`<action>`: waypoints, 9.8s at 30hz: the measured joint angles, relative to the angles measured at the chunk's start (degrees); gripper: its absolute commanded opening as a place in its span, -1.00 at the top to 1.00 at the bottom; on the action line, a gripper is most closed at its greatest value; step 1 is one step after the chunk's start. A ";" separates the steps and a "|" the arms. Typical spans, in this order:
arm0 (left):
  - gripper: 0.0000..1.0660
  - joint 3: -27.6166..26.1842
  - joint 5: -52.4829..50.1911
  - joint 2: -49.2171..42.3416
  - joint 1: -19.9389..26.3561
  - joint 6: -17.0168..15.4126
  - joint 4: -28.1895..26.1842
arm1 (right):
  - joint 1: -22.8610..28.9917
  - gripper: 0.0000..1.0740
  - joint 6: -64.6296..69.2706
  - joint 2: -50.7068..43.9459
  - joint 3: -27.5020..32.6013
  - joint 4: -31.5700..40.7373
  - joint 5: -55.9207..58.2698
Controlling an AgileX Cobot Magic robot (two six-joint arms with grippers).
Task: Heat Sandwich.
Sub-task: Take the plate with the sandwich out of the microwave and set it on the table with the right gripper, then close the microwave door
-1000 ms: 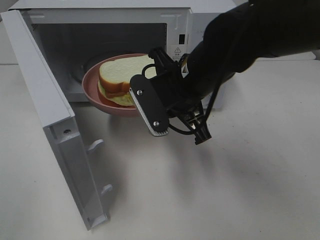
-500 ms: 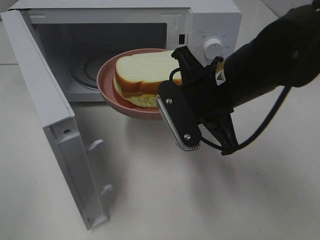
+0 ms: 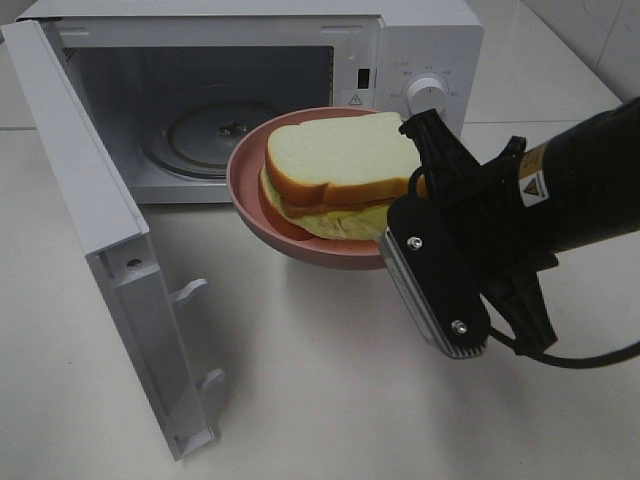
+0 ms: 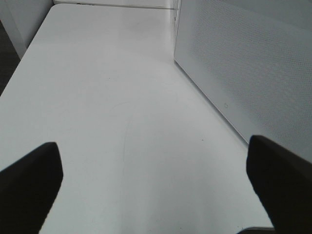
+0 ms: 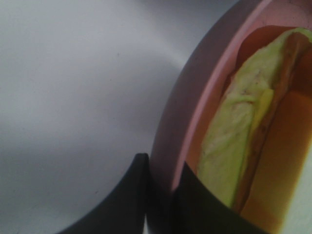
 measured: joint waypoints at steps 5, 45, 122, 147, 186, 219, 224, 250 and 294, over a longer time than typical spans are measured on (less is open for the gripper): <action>-0.83 0.00 0.00 0.00 0.00 0.00 0.00 | 0.00 1.00 0.00 -3.61 2.12 -0.34 1.66; -0.83 0.00 0.00 0.00 0.00 0.00 0.00 | 0.00 0.96 33.75 -30.14 14.32 -18.05 24.47; -0.83 0.00 0.00 0.00 0.00 0.00 0.00 | -6.25 0.94 120.95 20.11 -11.06 -37.82 37.70; -0.83 0.00 0.00 0.00 0.00 0.00 0.00 | -11.52 0.92 130.12 32.09 -8.82 -45.21 28.59; -0.83 0.00 0.00 0.00 0.00 0.00 0.00 | -11.52 0.01 129.55 32.60 -5.67 -44.98 27.62; -0.83 0.00 0.00 0.00 0.00 0.00 0.00 | -11.52 -0.45 96.43 -3.61 -5.50 -17.36 37.36; -0.83 0.00 0.00 0.00 0.00 0.00 0.00 | -11.52 -0.42 94.37 -10.71 -5.50 -15.47 41.31; -0.83 0.00 0.00 0.00 0.00 0.00 0.00 | -11.52 -0.42 85.71 -48.30 -2.12 -5.96 49.05; -0.83 0.00 0.00 0.00 0.00 0.00 0.00 | -35.92 -0.42 79.70 -78.15 12.72 5.67 41.20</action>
